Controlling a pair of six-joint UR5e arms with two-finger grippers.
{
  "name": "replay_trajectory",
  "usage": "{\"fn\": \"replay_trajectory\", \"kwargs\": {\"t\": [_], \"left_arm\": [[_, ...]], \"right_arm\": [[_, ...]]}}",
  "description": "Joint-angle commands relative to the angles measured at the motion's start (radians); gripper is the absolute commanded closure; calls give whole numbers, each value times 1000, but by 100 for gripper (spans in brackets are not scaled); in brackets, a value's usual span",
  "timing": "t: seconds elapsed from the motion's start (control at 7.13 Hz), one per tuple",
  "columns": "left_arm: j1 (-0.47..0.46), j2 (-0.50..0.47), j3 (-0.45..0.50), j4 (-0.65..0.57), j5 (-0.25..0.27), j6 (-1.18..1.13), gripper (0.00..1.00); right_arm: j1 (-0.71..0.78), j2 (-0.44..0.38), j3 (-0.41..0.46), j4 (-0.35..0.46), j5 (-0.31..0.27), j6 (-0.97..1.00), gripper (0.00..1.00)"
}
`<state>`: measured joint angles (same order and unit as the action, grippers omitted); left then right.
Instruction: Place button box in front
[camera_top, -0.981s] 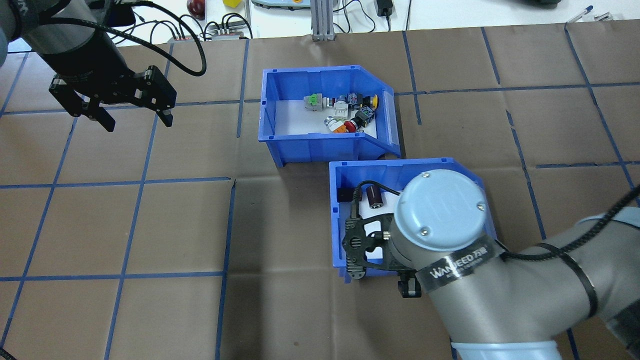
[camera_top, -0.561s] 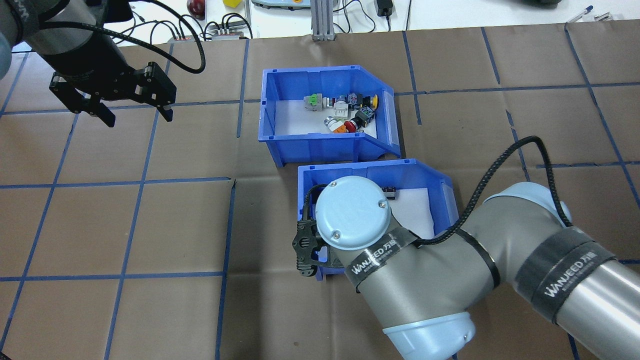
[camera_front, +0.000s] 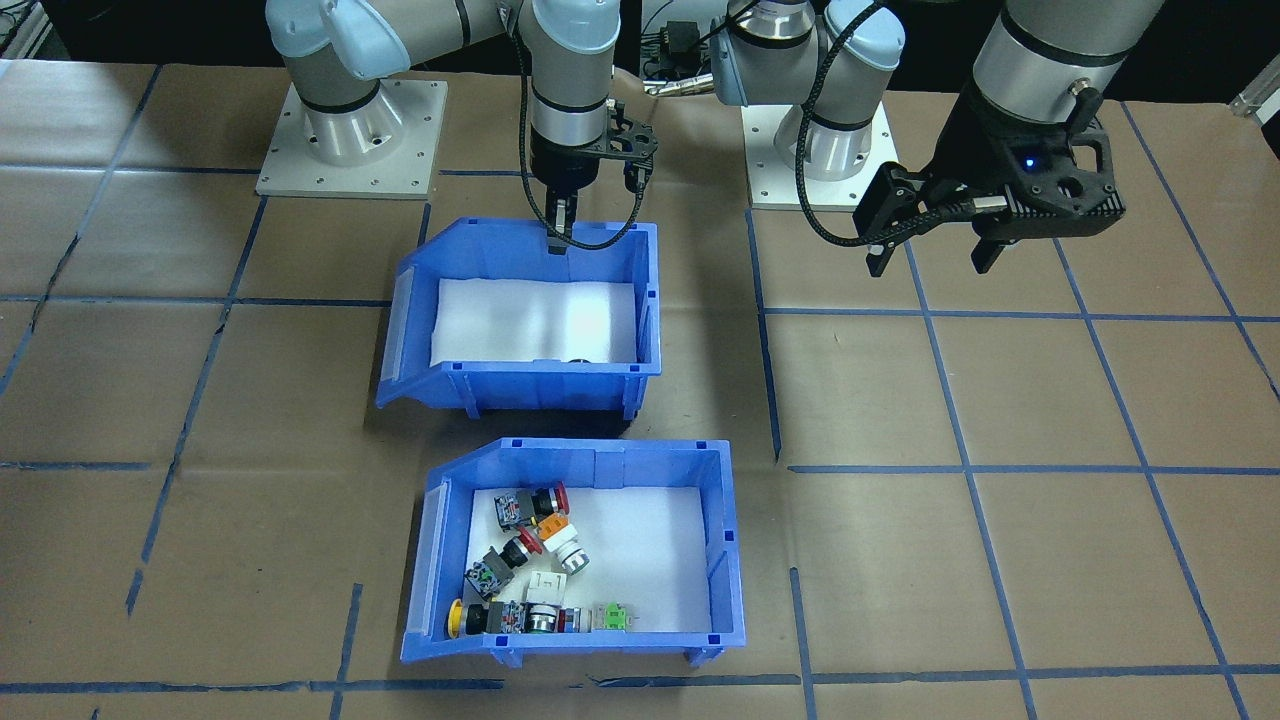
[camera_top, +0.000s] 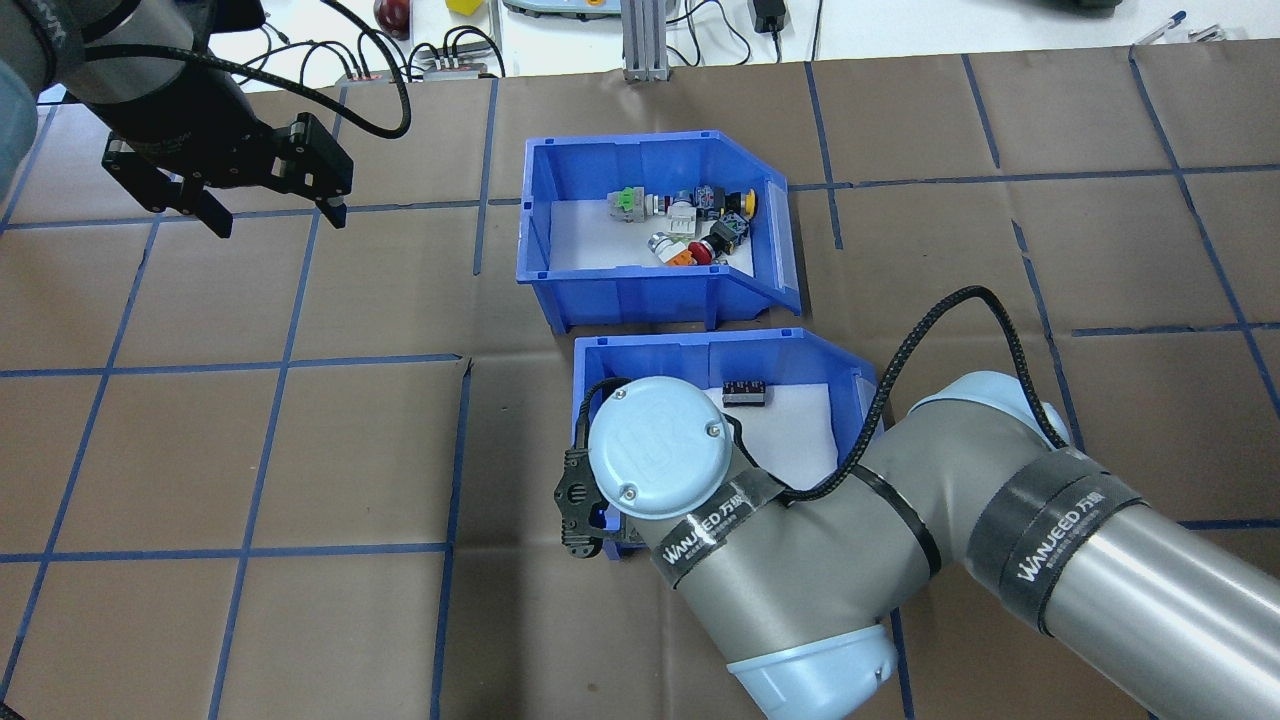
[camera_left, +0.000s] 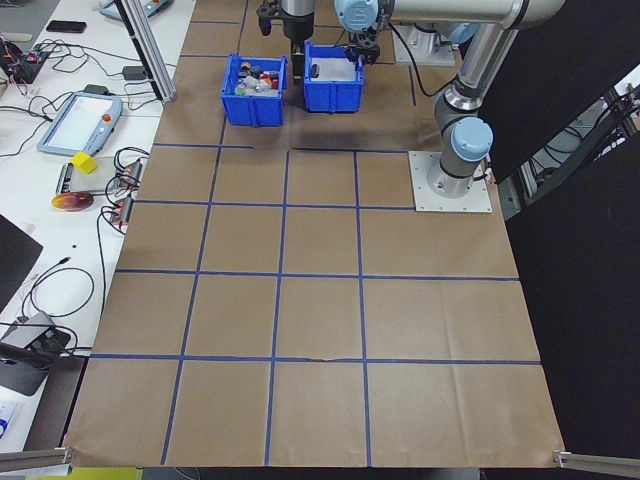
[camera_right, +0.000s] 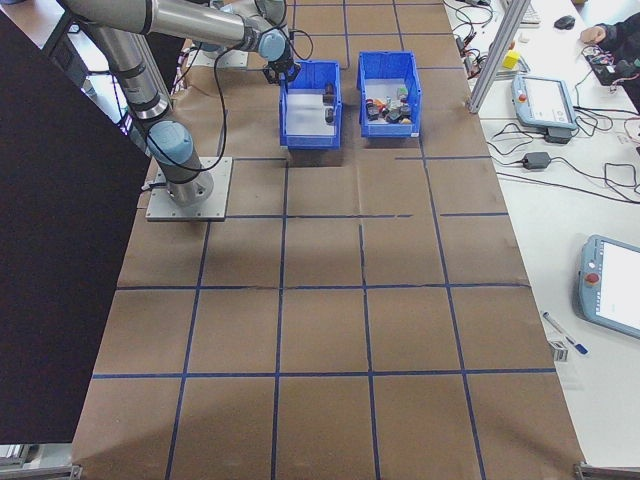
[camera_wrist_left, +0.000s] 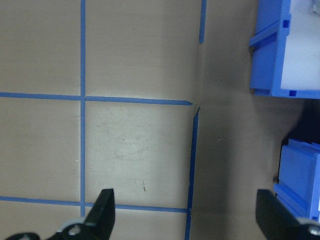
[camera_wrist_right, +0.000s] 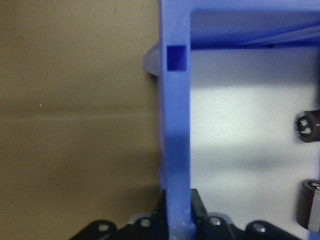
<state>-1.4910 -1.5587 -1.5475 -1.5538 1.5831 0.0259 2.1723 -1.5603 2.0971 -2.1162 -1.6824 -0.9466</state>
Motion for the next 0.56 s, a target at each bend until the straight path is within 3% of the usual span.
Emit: {"fn": "replay_trajectory", "kwargs": {"t": [0.0,0.42], "left_arm": [[0,3,0,-2,0,0,1],[0,0,-2,-2,0,0,1]], "right_arm": [[0,-12,0,-2,-8,3,0],[-20,-113,-8,22,-7,0,0]]}}
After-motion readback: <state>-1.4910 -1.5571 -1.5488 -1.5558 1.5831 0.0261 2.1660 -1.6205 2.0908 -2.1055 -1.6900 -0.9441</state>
